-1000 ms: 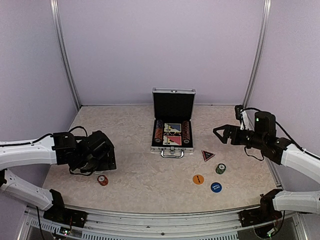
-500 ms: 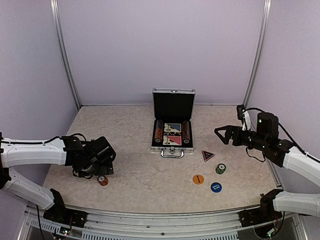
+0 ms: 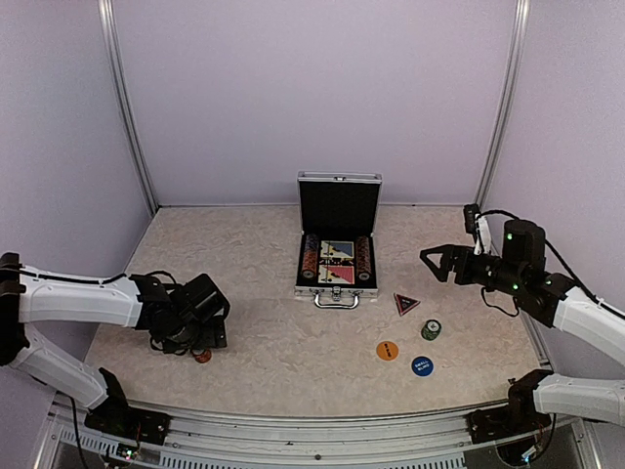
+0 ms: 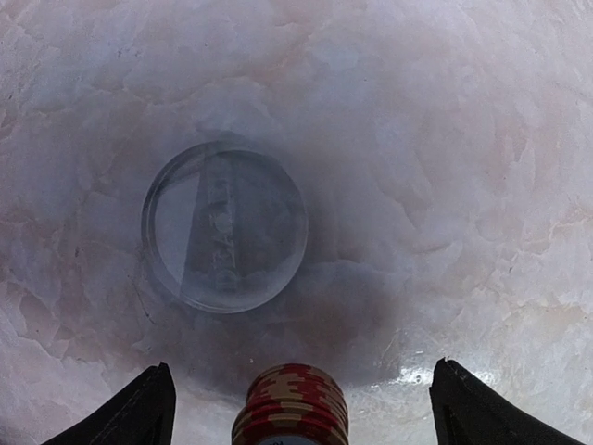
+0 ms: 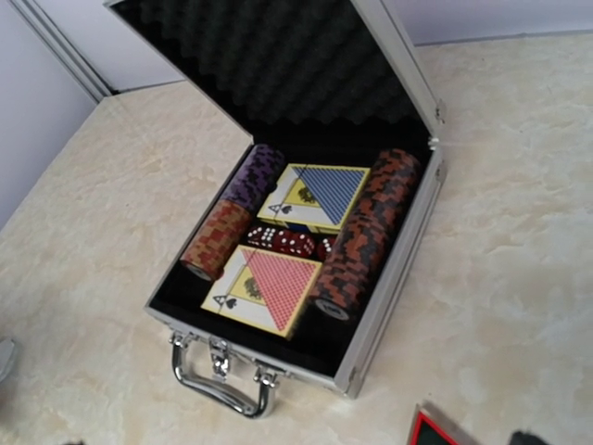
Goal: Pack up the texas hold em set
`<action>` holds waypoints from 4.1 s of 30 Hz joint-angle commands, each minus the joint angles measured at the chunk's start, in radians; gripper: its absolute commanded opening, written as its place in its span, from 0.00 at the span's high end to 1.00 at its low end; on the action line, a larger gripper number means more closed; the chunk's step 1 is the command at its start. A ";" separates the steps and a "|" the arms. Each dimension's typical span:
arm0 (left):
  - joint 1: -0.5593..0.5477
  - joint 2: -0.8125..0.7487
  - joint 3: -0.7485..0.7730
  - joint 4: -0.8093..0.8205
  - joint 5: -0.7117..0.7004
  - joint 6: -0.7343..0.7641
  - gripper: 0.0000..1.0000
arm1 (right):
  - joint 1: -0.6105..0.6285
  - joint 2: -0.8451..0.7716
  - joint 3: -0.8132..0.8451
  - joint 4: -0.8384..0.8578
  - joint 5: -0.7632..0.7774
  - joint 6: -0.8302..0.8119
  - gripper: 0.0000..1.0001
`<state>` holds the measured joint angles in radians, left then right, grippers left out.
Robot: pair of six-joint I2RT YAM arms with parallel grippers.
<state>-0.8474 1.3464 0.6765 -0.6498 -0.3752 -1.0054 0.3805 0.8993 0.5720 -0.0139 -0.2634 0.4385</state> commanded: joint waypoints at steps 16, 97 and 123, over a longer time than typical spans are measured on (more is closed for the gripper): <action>-0.060 0.030 -0.063 0.081 0.041 -0.044 0.08 | 0.006 -0.002 -0.024 0.009 0.015 -0.007 0.03; -0.092 0.053 -0.110 0.085 0.064 -0.078 0.42 | 0.006 -0.019 -0.032 0.000 0.024 -0.008 0.04; -0.088 0.028 -0.132 0.084 0.073 -0.079 0.56 | 0.006 -0.022 -0.033 0.000 0.025 -0.007 0.04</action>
<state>-0.9314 1.3659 0.5751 -0.5575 -0.3740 -1.0698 0.3805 0.8917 0.5457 -0.0143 -0.2462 0.4374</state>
